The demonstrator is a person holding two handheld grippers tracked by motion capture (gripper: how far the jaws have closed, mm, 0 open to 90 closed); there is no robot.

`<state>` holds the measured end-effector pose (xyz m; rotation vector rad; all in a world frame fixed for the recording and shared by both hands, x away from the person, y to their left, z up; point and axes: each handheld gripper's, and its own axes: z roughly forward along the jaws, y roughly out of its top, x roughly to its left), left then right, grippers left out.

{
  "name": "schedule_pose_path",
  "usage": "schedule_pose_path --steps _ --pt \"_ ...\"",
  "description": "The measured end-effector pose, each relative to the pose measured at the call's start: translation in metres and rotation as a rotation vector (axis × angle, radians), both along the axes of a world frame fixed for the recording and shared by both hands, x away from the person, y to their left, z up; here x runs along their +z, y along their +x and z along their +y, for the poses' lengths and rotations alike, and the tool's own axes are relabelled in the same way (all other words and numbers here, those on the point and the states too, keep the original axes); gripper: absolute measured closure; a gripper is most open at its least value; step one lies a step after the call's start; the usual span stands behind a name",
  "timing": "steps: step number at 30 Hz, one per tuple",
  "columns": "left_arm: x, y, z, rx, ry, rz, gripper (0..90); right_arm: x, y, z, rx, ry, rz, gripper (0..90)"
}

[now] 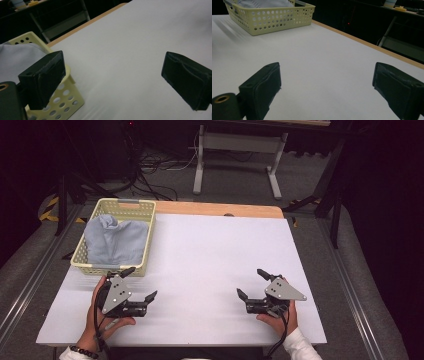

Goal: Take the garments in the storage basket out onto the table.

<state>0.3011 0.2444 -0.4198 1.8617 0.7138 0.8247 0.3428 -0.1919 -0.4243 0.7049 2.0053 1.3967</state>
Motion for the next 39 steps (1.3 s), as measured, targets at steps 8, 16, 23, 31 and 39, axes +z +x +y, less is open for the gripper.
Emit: schedule_pose_path --steps 8,16,23,31,39 --pt "0.006 -0.001 0.014 0.082 0.002 0.004 7.5 -0.002 0.002 0.003 0.030 -0.001 -0.007 9.4" --pt "0.022 0.017 0.033 0.212 -0.048 0.039 8.5 -0.006 0.004 0.006 0.007 -0.010 -0.001 10.2" --pt "0.048 0.045 0.053 0.341 -0.038 0.082 6.6 -0.012 0.006 0.008 -0.011 -0.044 0.008 11.1" --pt "0.056 0.111 0.065 0.408 0.016 0.199 6.5 -0.014 0.007 0.008 -0.006 -0.053 0.013 11.3" --pt "0.046 0.155 0.077 0.483 0.041 0.343 12.8 -0.016 0.004 0.004 -0.013 -0.055 0.022 12.1"
